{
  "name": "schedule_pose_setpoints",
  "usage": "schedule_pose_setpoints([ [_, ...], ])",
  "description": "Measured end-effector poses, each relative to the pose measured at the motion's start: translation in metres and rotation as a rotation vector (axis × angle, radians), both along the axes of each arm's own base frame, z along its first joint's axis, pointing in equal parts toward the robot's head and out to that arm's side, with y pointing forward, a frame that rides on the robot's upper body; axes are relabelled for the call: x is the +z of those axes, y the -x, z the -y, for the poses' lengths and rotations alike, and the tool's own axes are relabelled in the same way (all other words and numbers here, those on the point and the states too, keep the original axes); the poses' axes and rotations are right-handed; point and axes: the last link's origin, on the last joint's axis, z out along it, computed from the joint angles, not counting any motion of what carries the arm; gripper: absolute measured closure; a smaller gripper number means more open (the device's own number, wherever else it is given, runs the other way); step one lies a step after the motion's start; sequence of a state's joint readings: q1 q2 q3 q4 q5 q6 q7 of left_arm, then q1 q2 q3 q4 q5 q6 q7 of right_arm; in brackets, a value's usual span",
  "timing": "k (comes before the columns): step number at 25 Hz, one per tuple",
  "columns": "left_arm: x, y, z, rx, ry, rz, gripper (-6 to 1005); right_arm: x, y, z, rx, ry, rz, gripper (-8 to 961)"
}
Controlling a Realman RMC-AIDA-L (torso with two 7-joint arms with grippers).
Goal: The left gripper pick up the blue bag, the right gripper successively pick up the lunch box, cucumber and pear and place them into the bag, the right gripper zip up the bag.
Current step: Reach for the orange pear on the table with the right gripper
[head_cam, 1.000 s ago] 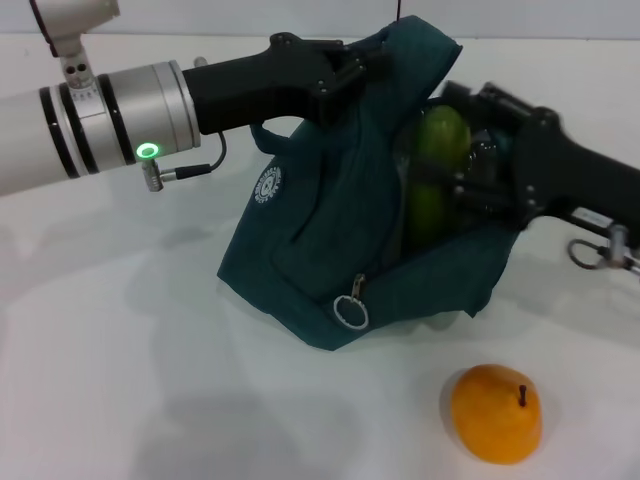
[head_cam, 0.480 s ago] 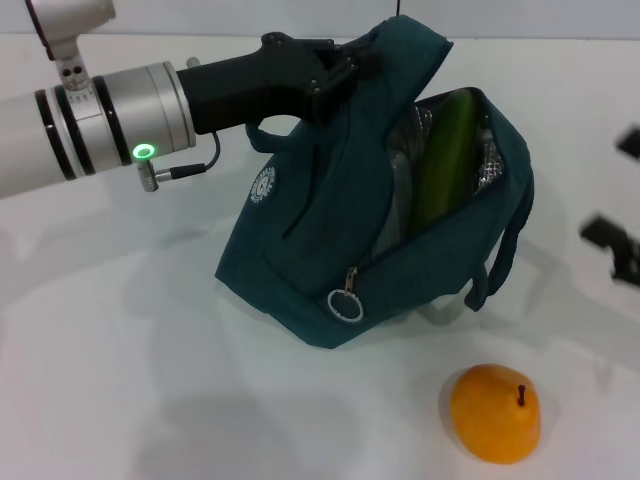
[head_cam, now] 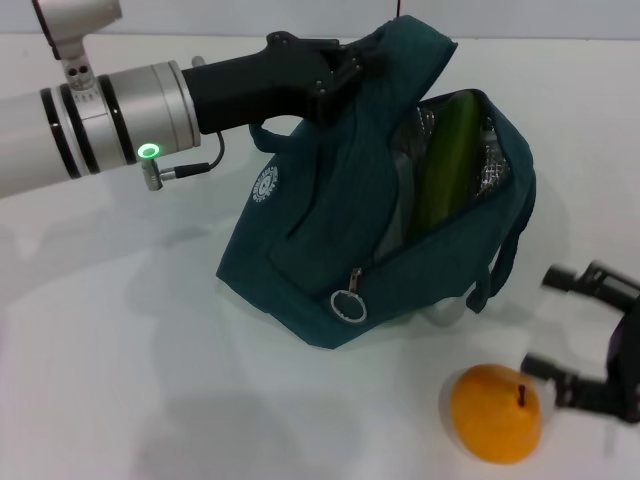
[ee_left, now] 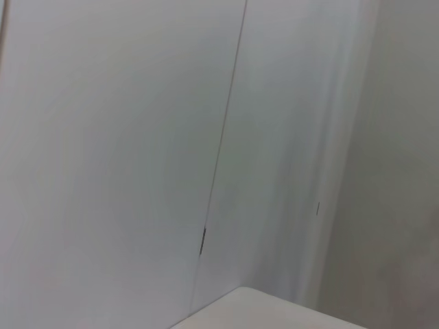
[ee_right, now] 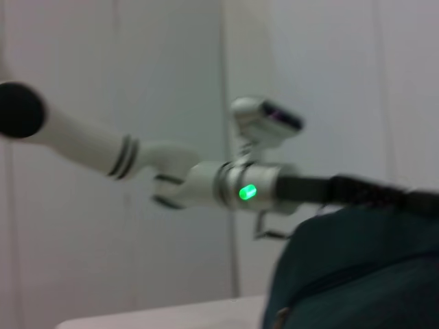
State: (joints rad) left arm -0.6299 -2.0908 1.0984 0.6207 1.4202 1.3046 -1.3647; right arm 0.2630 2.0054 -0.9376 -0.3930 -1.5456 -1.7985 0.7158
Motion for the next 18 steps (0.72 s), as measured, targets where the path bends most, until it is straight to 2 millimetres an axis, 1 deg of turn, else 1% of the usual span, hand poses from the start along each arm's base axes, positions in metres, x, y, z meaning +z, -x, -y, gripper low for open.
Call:
schedule_pose_setpoints([
  [3, -0.001, 0.001, 0.001, 0.005, 0.002, 0.0, 959, -0.008, 0.001, 0.005, 0.02, 0.056, 0.018, 112],
  [8, -0.001, 0.004, 0.002, 0.007, -0.002, -0.003, 959, -0.011, 0.001, 0.013, 0.035, 0.094, 0.019, 113],
  [16, -0.003, 0.004, 0.002, -0.003, -0.005, -0.008, 959, -0.025, -0.006, 0.019, -0.015, 0.121, 0.043, 173],
  [18, -0.003, 0.004, 0.002, -0.008, -0.009, -0.01, 959, -0.028, -0.006, 0.019, -0.01, 0.114, 0.047, 281],
])
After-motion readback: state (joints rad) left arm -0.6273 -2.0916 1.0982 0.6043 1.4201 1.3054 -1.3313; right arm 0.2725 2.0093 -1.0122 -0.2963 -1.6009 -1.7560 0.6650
